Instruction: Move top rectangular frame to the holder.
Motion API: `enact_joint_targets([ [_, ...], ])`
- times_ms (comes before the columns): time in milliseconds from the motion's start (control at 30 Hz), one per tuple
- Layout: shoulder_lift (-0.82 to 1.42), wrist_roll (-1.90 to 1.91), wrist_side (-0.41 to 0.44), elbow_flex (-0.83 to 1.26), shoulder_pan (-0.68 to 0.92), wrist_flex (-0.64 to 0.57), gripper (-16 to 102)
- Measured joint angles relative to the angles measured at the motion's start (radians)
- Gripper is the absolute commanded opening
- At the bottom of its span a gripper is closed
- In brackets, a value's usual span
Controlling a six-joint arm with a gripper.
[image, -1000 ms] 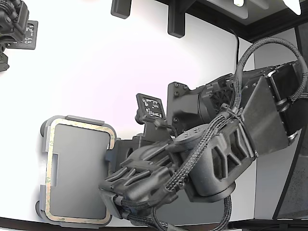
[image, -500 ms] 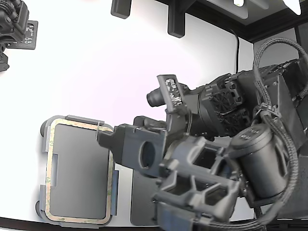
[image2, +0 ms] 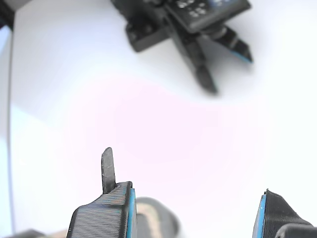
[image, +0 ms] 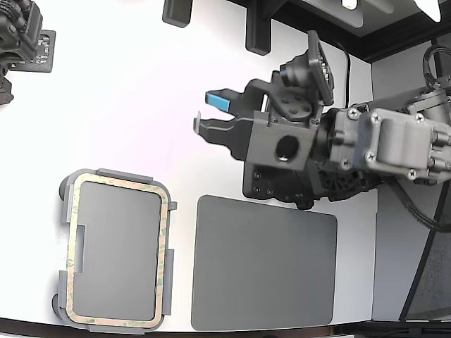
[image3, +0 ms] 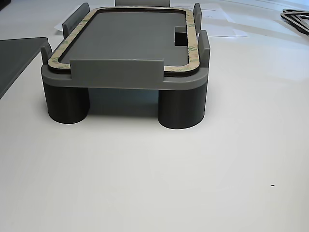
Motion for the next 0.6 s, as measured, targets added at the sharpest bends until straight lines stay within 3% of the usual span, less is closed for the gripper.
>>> enact_joint_targets([
  [400,0.499,-0.462,-0.017,0.408,-0.041,0.035,100],
  [600,0.549,-0.456,-0.038,0.518,-0.041,0.023,100],
])
